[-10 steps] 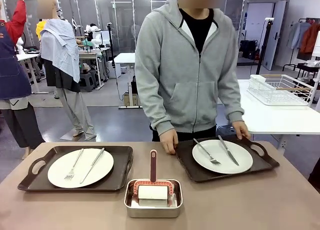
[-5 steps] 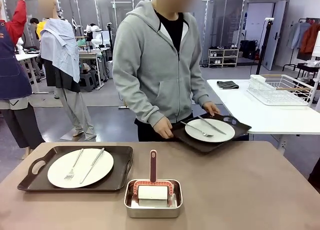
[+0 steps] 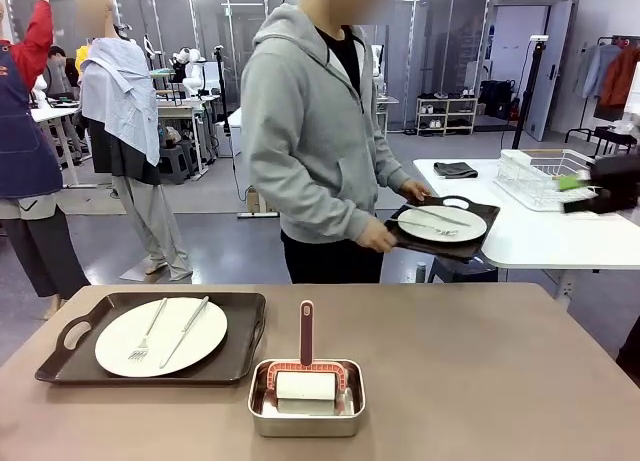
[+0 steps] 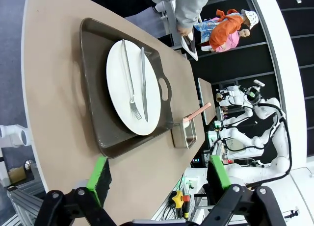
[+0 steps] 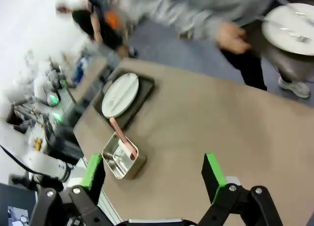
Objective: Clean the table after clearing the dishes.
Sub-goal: When the left (or right) Handle tray is removed, use the left hand (or right hand) to clean the left (or right) side of the table with the Lint Roller.
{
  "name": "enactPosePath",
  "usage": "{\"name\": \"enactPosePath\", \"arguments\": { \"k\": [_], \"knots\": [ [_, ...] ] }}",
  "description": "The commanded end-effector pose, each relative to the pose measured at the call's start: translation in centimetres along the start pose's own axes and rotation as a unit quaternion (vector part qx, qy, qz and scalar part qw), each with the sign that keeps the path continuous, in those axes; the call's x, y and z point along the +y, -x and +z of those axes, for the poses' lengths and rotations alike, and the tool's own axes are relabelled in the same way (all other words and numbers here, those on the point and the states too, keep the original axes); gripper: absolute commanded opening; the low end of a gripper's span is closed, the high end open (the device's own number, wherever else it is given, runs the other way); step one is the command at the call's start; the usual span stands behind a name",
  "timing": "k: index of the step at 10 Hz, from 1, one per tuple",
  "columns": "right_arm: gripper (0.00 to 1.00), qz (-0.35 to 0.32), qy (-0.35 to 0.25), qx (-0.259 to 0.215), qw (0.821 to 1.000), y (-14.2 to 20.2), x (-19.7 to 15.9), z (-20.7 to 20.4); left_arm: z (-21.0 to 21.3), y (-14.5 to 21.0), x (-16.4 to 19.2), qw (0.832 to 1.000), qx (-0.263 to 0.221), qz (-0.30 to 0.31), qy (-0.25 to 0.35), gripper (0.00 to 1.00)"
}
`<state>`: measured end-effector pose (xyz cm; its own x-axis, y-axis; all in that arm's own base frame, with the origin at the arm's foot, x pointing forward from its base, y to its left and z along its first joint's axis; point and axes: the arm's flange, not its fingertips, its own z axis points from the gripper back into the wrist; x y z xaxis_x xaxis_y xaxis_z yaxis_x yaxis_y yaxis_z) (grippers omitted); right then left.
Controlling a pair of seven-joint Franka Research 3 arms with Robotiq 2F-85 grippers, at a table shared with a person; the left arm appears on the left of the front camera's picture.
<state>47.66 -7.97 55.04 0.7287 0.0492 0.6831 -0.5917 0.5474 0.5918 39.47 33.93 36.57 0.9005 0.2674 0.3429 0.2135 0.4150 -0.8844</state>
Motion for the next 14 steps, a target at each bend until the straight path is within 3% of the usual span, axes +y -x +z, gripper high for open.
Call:
{"name": "enactPosePath", "arguments": {
  "k": [1, 3, 5, 8, 14],
  "knots": [
    [1.00, 0.071, 0.049, 0.090, 0.992, -2.3, 3.5, -6.4, 0.3, 0.2, 0.0, 1.000, 0.004, 0.000, -0.004, 1.00],
    [1.00, 0.152, 0.076, 0.142, 0.975, -4.0, 8.0, -13.3, 0.3, 0.2, 0.0, 1.000, 0.004, 0.000, -0.004, 1.00],
    [1.00, 0.232, 0.104, 0.204, 0.945, -4.3, 11.1, -19.3, 0.3, 0.2, 0.0, 1.000, 0.004, 0.000, -0.004, 1.00],
    [1.00, 0.283, 0.092, 0.264, 0.918, -2.6, 14.1, -24.1, 0.3, 0.2, 0.0, 1.000, 0.004, 0.000, -0.004, 1.00],
    [1.00, 0.282, 0.081, 0.254, 0.922, -2.1, 13.7, -23.7, 0.3, 0.2, 0.0, 1.000, 0.004, 0.000, -0.004, 1.00]
  ]
}}
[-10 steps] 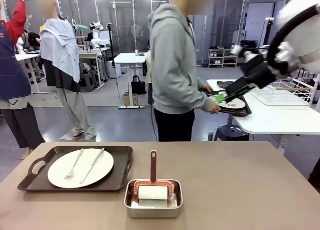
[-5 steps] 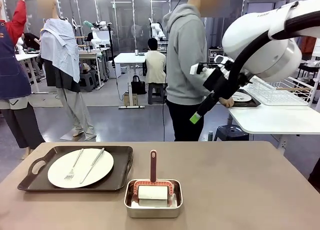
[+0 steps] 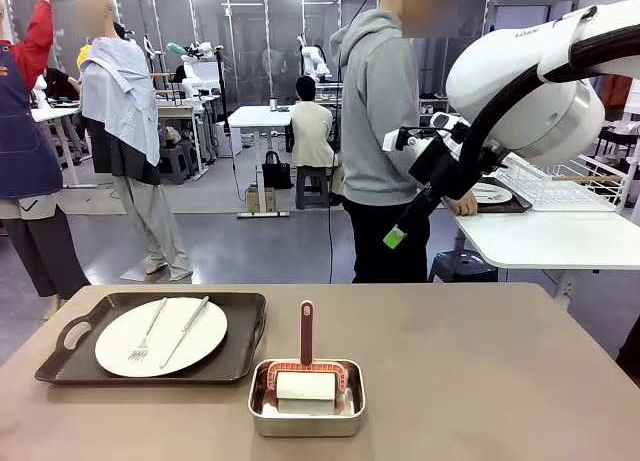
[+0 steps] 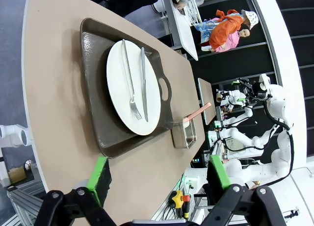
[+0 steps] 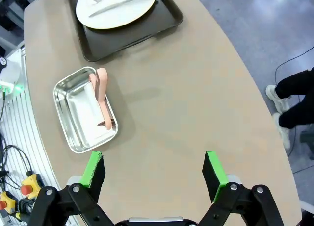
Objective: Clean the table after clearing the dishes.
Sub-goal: When the left (or right) Handle tray is removed, use the left hand (or right hand) to clean the left (or right) side of the table with the Lint Roller.
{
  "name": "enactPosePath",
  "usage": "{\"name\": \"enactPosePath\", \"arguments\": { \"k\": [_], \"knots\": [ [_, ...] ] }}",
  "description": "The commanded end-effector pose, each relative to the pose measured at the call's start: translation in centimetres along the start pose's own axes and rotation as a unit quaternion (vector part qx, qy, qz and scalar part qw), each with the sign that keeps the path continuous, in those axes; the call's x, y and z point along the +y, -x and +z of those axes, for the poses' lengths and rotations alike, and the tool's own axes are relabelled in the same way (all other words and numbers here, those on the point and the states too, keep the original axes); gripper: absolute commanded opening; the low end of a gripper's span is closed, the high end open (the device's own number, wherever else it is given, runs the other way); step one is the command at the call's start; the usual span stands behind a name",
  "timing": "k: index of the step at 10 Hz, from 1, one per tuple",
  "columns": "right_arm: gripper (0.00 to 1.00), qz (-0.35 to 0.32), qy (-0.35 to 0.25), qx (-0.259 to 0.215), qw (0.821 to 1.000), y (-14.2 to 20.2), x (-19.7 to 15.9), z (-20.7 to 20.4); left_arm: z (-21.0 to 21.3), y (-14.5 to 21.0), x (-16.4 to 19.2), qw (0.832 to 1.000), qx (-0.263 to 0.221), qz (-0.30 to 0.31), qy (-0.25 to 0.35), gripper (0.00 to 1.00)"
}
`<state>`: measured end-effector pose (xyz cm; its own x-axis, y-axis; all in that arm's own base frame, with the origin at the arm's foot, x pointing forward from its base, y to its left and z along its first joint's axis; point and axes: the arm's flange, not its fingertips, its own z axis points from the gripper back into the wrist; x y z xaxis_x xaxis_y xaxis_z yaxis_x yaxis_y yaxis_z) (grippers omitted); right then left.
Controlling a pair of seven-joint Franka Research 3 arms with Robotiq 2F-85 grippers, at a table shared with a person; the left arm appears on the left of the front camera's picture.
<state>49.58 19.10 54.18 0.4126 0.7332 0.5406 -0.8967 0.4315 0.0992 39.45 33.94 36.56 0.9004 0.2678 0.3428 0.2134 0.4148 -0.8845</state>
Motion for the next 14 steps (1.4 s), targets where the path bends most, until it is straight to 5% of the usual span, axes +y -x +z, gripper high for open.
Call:
{"name": "enactPosePath", "arguments": {
  "k": [1, 2, 4, 6, 11, 14],
  "knots": [
    [1.00, -0.001, -0.002, -0.006, 1.000, -0.3, 0.4, 0.1, 0.3, 0.2, -0.1, 1.000, 0.004, 0.000, -0.004, 1.00],
    [1.00, 0.000, 0.000, 0.000, 1.000, 0.0, 0.0, 0.0, 0.3, 0.2, -0.1, 1.000, 0.004, 0.000, -0.004, 1.00],
    [1.00, 0.159, -0.003, 0.055, 0.986, -4.4, 1.7, -1.2, 0.3, 0.2, -0.1, 1.000, 0.004, 0.000, -0.004, 1.00],
    [1.00, 0.222, -0.026, 0.116, 0.968, -8.3, 2.5, -3.0, 0.3, 0.2, -0.1, 1.000, 0.004, 0.000, -0.004, 1.00],
    [1.00, 0.285, -0.099, 0.223, 0.927, -13.4, 5.3, -12.2, 0.3, 0.2, -0.1, 1.000, 0.004, 0.000, -0.004, 1.00],
    [1.00, 0.263, -0.082, 0.250, 0.928, -14.0, 7.1, -16.0, 0.3, 0.2, -0.1, 1.000, 0.004, 0.000, -0.004, 1.00]
  ]
}}
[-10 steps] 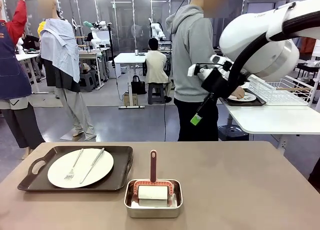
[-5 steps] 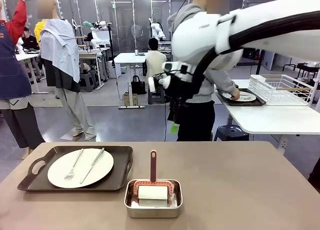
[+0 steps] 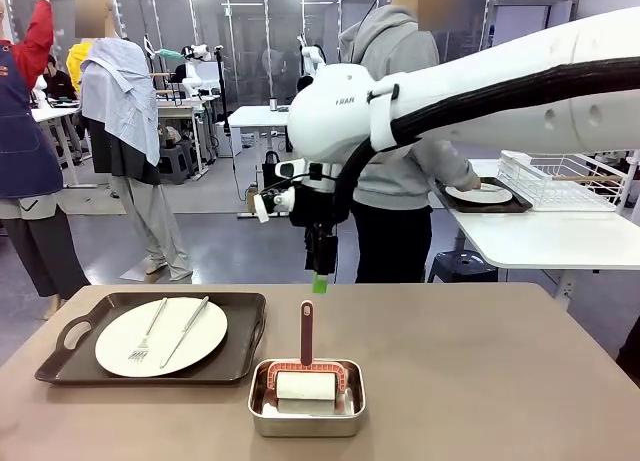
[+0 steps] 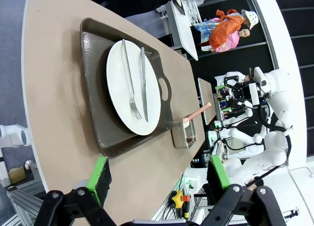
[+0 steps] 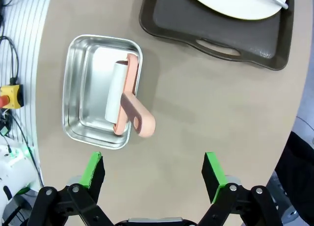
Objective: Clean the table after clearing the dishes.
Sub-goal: When the left (or right) Handle tray is removed, use the left hand (or right hand) to clean the left (or right) side of the table with the Lint Roller.
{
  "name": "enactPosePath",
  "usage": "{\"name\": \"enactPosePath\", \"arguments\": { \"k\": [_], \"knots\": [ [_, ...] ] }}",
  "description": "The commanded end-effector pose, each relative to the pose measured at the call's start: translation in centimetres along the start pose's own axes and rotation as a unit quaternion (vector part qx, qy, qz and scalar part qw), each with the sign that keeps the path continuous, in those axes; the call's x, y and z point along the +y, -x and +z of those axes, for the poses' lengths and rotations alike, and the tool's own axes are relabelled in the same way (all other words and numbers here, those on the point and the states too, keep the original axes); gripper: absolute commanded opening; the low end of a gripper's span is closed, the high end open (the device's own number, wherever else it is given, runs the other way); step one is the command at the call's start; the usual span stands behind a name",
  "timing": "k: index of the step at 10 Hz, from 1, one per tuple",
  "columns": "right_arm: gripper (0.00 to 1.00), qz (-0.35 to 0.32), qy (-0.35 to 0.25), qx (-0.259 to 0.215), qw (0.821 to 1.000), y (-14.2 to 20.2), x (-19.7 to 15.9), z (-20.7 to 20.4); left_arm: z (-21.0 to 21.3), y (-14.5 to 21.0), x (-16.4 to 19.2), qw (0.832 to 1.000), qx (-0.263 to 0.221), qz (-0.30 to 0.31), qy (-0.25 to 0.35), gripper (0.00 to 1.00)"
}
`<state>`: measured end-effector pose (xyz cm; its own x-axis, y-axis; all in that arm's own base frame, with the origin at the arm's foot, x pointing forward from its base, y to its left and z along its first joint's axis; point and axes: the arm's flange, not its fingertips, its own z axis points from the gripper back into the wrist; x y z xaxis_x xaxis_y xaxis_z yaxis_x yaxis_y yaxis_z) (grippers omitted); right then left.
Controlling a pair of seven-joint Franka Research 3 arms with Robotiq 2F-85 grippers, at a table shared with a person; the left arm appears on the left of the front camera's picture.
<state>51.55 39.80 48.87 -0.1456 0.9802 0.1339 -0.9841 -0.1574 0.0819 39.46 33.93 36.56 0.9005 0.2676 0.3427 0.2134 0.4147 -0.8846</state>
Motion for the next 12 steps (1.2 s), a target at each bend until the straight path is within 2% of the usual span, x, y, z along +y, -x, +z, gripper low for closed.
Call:
{"name": "enactPosePath", "arguments": {
  "k": [1, 4, 12],
  "knots": [
    [1.00, -0.031, -0.008, 0.018, 0.999, -1.7, 0.0, -0.7, 0.3, 0.2, -0.1, 1.000, 0.004, 0.000, -0.004, 1.00],
    [1.00, -0.062, -0.029, 0.051, 0.996, -2.8, 1.0, -3.3, 0.3, 0.2, -0.1, 1.000, 0.004, 0.000, -0.004, 1.00],
    [1.00, -0.074, -0.061, 0.029, 0.995, -1.6, 1.8, -7.5, 0.3, 0.2, -0.1, 1.000, 0.004, 0.000, -0.004, 1.00]
  ]
}}
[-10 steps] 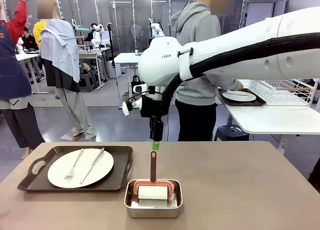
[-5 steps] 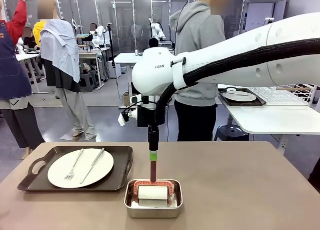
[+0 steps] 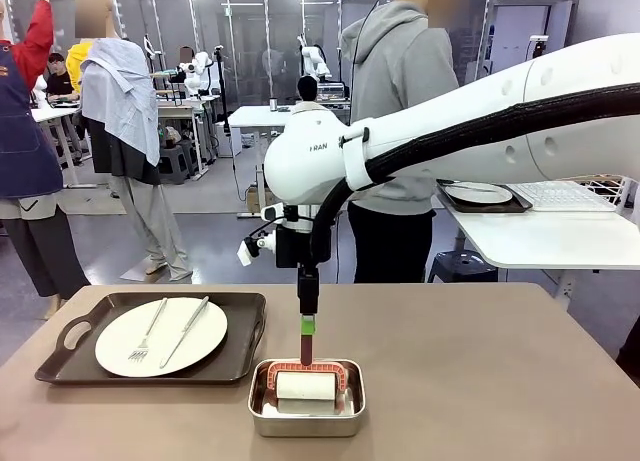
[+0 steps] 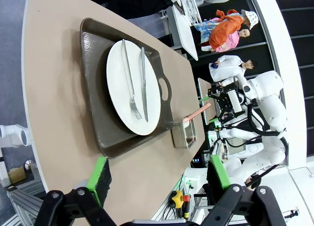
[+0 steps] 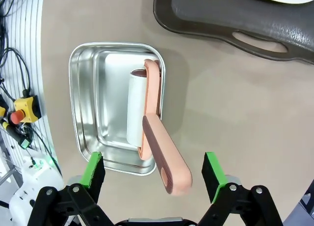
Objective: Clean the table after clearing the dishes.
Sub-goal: When the left (or right) Handle tray is removed, use the left hand (or right hand) to clean the left (or right) side of the table with the Lint Roller.
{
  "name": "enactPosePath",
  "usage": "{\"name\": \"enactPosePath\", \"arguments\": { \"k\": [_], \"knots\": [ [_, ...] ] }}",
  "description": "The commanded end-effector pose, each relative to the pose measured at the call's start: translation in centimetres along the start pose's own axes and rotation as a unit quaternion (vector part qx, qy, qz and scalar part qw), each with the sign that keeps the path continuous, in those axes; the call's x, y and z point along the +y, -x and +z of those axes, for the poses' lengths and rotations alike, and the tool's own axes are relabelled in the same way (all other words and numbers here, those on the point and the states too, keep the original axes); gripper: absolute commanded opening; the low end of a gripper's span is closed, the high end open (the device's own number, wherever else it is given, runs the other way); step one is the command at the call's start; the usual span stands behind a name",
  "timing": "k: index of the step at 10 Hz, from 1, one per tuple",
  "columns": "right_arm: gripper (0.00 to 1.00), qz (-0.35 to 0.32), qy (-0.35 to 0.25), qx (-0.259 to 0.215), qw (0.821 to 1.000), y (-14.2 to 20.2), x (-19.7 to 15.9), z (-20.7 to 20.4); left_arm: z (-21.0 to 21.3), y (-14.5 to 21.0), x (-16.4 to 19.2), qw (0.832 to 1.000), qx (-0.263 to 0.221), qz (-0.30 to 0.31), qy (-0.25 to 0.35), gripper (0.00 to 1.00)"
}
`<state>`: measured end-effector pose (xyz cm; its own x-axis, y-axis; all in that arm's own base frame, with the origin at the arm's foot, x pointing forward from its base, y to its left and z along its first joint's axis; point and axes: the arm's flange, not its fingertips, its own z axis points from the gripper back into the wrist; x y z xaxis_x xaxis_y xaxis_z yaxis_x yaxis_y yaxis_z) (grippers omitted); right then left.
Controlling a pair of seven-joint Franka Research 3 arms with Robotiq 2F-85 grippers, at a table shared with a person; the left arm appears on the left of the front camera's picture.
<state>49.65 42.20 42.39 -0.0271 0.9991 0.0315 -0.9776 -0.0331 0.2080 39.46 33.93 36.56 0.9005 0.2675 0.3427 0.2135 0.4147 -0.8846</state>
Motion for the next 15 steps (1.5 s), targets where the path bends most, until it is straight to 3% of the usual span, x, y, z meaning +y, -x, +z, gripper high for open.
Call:
{"name": "enactPosePath", "arguments": {
  "k": [1, 4, 5, 6, 7, 8, 10, 11, 12, 15],
  "knots": [
    [1.00, -0.006, -0.007, -0.014, 1.000, 0.29, 0.65, -1.08, 0.28, 0.19, -0.06, 1.000, 0.004, 0.000, -0.004, 1.00],
    [1.00, 0.000, -0.008, -0.018, 1.000, 0.17, 0.72, -1.70, 0.28, 0.19, -0.06, 1.000, 0.004, 0.000, -0.004, 1.00],
    [0.91, 0.001, -0.006, -0.019, 1.000, 0.22, 0.73, -1.73, 0.28, 0.19, -0.06, 1.000, 0.004, 0.000, -0.004, 1.00],
    [0.50, 0.005, -0.004, -0.022, 1.000, 0.25, 0.80, -1.72, 0.28, 0.19, -0.06, 1.000, 0.004, 0.000, -0.004, 1.00],
    [0.33, 0.007, -0.007, -0.024, 1.000, 0.25, 0.85, -1.84, 0.28, 0.19, -0.06, 1.000, 0.004, 0.000, -0.004, 1.00],
    [0.00, 0.007, -0.009, -0.026, 1.000, 0.28, 0.89, -1.90, 0.28, 0.19, -0.06, 1.000, 0.004, 0.000, -0.004, 1.00],
    [0.00, 0.005, -0.010, -0.026, 1.000, 0.39, 0.86, -1.83, 0.28, 0.19, -0.06, 1.000, 0.004, 0.000, -0.004, 1.00],
    [0.05, 0.004, -0.012, -0.025, 1.000, 0.47, 0.81, -1.89, 0.28, 0.19, -0.06, 1.000, 0.004, 0.000, -0.004, 1.00],
    [0.00, 0.003, -0.013, -0.024, 1.000, 0.56, 0.78, -1.80, 0.28, 0.19, -0.06, 1.000, 0.004, 0.000, -0.004, 1.00],
    [0.00, 0.004, -0.011, -0.022, 1.000, 0.71, 0.78, -1.52, 0.28, 0.19, -0.06, 1.000, 0.004, 0.000, -0.004, 1.00]
  ]
}}
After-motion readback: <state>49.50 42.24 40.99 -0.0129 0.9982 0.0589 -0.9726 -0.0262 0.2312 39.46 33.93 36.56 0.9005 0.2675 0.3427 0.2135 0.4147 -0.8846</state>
